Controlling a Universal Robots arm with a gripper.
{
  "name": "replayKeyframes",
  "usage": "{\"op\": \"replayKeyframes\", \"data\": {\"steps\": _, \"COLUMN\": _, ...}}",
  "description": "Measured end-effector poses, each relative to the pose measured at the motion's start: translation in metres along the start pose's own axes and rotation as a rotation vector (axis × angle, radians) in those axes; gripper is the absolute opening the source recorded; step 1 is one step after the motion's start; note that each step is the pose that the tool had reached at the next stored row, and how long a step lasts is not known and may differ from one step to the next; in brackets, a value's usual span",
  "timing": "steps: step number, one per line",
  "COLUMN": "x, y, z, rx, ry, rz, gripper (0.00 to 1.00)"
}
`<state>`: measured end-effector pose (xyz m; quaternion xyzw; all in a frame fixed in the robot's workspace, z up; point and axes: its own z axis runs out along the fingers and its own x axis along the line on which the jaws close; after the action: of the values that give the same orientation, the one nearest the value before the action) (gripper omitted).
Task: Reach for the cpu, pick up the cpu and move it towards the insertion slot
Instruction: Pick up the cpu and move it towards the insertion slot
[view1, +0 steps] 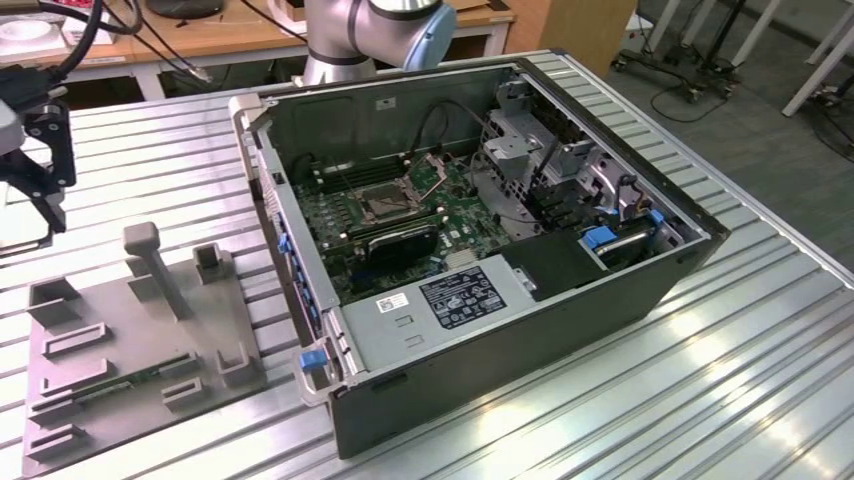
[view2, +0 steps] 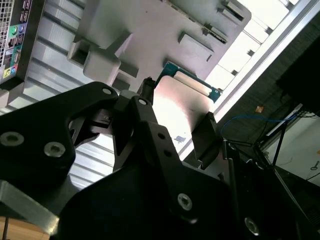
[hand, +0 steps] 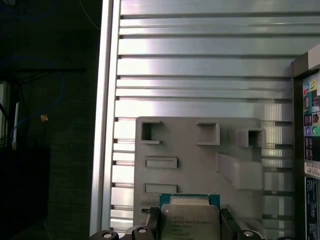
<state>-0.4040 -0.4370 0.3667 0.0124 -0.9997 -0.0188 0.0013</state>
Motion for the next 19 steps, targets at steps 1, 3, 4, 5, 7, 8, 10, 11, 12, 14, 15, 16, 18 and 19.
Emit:
{"op": "replayKeyframes", "data": {"steps": 1, "x": -0.0006, "y": 0.0000, "z": 0.0001, "rx": 0.0000, "ry": 0.0002, "rz": 0.000, "gripper": 0.55}}
{"op": "replayKeyframes", "data": {"steps": 3, "x": -0.0022, "y": 0.0000, "z": 0.0001, "rx": 0.0000, "ry": 0.0008, "rz": 0.000, "gripper": 0.55}}
{"op": "replayKeyframes", "data": {"steps": 4, "x": -0.0032, "y": -0.0001, "z": 0.0002, "rx": -0.0001, "ry": 0.0008, "rz": 0.000, "gripper": 0.55}}
{"op": "replayKeyframes", "data": {"steps": 5, "x": -0.0042, "y": -0.0001, "z": 0.0002, "rx": -0.0001, "ry": 0.0008, "rz": 0.000, "gripper": 0.55}}
{"op": "replayKeyframes", "data": {"steps": 7, "x": -0.0065, "y": -0.0002, "z": 0.0002, "rx": -0.0001, "ry": 0.0008, "rz": 0.000, "gripper": 0.55}}
{"op": "replayKeyframes", "data": {"steps": 8, "x": -0.0072, "y": -0.0002, "z": 0.0002, "rx": -0.0001, "ry": 0.0008, "rz": 0.000, "gripper": 0.55}}
{"op": "replayKeyframes", "data": {"steps": 10, "x": -0.0080, "y": -0.0001, "z": 0.0003, "rx": -0.0002, "ry": 0.0007, "rz": 0.000, "gripper": 0.55}}
{"op": "replayKeyframes", "data": {"steps": 11, "x": -0.0083, "y": -0.0002, "z": -0.0001, "rx": -0.0001, "ry": 0.0009, "rz": 0.000, "gripper": 0.55}}
{"op": "replayKeyframes", "data": {"steps": 12, "x": -0.0085, "y": -0.0001, "z": -0.0008, "rx": 0.0001, "ry": 0.0011, "rz": 0.000, "gripper": 0.55}}
{"op": "replayKeyframes", "data": {"steps": 14, "x": -0.0087, "y": 0.0000, "z": -0.0034, "rx": -0.0001, "ry": 0.0008, "rz": 0.000, "gripper": 0.55}}
{"op": "replayKeyframes", "data": {"steps": 15, "x": -0.0088, "y": 0.0000, "z": -0.0049, "rx": -0.0001, "ry": 0.0009, "rz": 0.000, "gripper": 0.55}}
{"op": "replayKeyframes", "data": {"steps": 16, "x": -0.0089, "y": 0.0000, "z": -0.0064, "rx": -0.0001, "ry": 0.0008, "rz": 0.000, "gripper": 0.55}}
{"op": "replayKeyframes", "data": {"steps": 18, "x": -0.0090, "y": 0.0002, "z": -0.0093, "rx": 0.0000, "ry": 0.0008, "rz": 0.000, "gripper": 0.55}}
{"op": "replayKeyframes", "data": {"steps": 19, "x": -0.0092, "y": 0.0002, "z": -0.0102, "rx": -0.0001, "ry": 0.0009, "rz": 0.000, "gripper": 0.55}}
